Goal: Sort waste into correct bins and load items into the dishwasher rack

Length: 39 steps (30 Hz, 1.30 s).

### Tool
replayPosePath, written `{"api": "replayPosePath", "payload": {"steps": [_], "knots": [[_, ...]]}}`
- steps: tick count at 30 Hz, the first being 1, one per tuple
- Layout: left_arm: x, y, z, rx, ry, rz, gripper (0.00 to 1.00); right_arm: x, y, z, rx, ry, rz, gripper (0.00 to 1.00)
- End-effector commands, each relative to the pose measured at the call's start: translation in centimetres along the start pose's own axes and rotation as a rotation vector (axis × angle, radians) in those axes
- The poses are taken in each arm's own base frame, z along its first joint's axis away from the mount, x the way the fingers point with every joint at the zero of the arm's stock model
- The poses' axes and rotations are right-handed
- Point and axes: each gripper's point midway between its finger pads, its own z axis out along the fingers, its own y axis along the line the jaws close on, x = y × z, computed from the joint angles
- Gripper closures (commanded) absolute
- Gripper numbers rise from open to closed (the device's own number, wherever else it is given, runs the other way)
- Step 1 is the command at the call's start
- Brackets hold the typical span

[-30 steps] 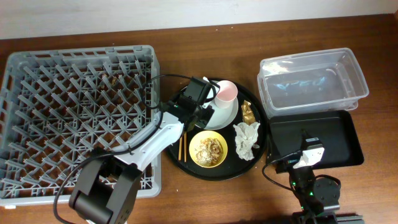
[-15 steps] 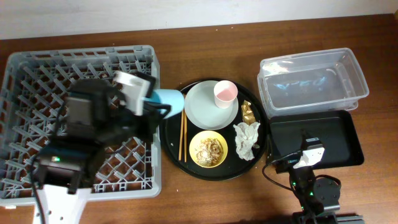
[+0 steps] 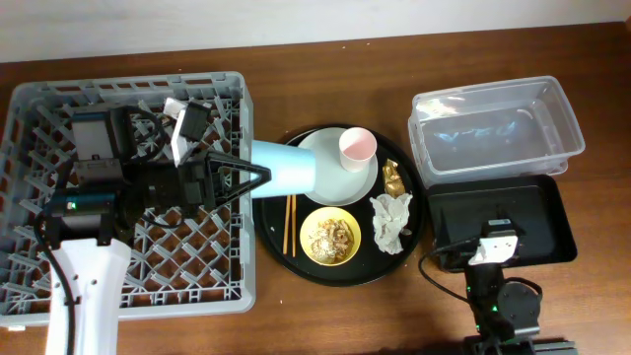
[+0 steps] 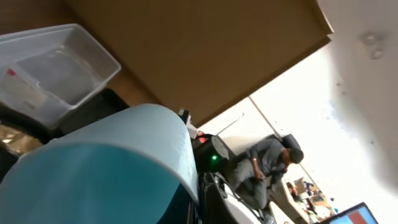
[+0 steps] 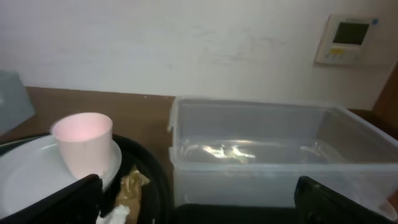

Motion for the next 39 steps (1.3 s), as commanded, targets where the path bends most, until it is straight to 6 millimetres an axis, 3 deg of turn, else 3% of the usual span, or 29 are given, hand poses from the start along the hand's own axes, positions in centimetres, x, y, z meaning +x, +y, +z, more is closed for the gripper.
{"api": "replayPosePath", "payload": {"steps": [1, 3, 5, 7, 9, 10, 13, 14, 16, 17, 19, 20, 22, 24, 26, 32, 34, 36, 38, 39], "knots": [[-0.4, -1.4, -0.2, 0.055, -0.003, 0.035, 1.00, 0.8, 2.5, -0.2, -0.148, 0.026, -0.007, 0.01], [-0.4, -1.5, -0.3, 0.063, -0.002, 0.035, 1.00, 0.9, 2.9, -0.2, -0.165, 0.047, 0.185, 0.01], [-0.4, -1.5, -0.3, 0.063, -0.002, 0.034, 1.00, -0.9, 4.3, -0.9, -0.258, 0.041, 0.281, 0.01], [-0.4, -1.5, -0.3, 0.062, -0.003, 0.034, 0.99, -5.5, 5.9, -3.0, -0.377, 0.037, 0.304, 0.01], [-0.5, -1.5, -0.3, 0.062, -0.003, 0.038, 1.00, -10.1, 7.3, -5.4, -0.479, 0.129, 0.311, 0.01], [-0.5, -1.5, -0.3, 0.062, -0.003, 0.046, 0.99, -12.3, 9.0, -6.4, -0.598, 0.200, 0.293, 0.01], [-0.6, -1.5, -0.3, 0.062, -0.002, 0.018, 1.00, -18.3, 12.3, -6.7, -0.866, 0.475, 0.387, 0.01], [-0.7, -1.5, -0.3, 0.062, -0.002, 0.015, 1.00, -19.9, 13.4, -6.1, -0.983, 0.504, 0.420, 0.01], [-0.6, -1.5, -0.3, 0.062, -0.002, 0.015, 1.00, -22.8, 15.6, -7.6, -1.384, 0.384, 0.400, 0.01], [-0.6, -1.5, -0.3, 0.062, -0.002, 0.015, 1.00, -23.1, 15.9, -7.4, -1.502, 0.356, 0.413, 0.00], [-0.6, -1.5, -0.2, 0.063, -0.001, 0.014, 1.00, -21.5, 16.4, -3.2, -1.526, 0.365, 0.419, 0.05], [-0.6, -1.5, -0.2, 0.063, -0.001, 0.014, 1.00, -20.9, 17.2, -2.5, -1.553, 0.376, 0.416, 0.08], [-0.6, -1.5, -0.2, 0.063, -0.001, 0.004, 1.00, -19.9, 19.5, -2.2, -1.633, 0.404, 0.399, 0.14], [-0.4, -1.7, 0.1, 0.073, 0.011, -0.001, 1.00, -18.8, 21.7, -0.9, -1.609, 0.391, 0.316, 0.18], [0.0, -2.0, 0.6, 0.087, 0.029, -0.004, 1.00, -19.0, 22.7, 0.0, -1.573, 0.374, 0.289, 0.18], [0.5, -2.5, 1.5, 0.112, 0.059, -0.019, 1.00, -20.4, 25.7, -0.7, -1.598, 0.284, 0.213, 0.18], [0.5, -2.5, 1.5, 0.112, 0.059, -0.021, 1.00, -20.8, 25.7, -0.6, -1.602, 0.251, 0.199, 0.18], [0.5, -2.5, 1.5, 0.112, 0.059, -0.021, 1.00, -20.8, 25.7, -0.6, -1.601, 0.251, 0.199, 0.41], [0.5, -2.5, 1.5, 0.112, 0.059, -0.020, 1.00, -20.8, 25.8, -0.8, -1.607, 0.252, 0.198, 0.39], [0.5, -2.5, 1.5, 0.112, 0.059, -0.021, 1.00, -20.8, 26.1, -1.1, -1.620, 0.246, 0.188, 0.34]]}}
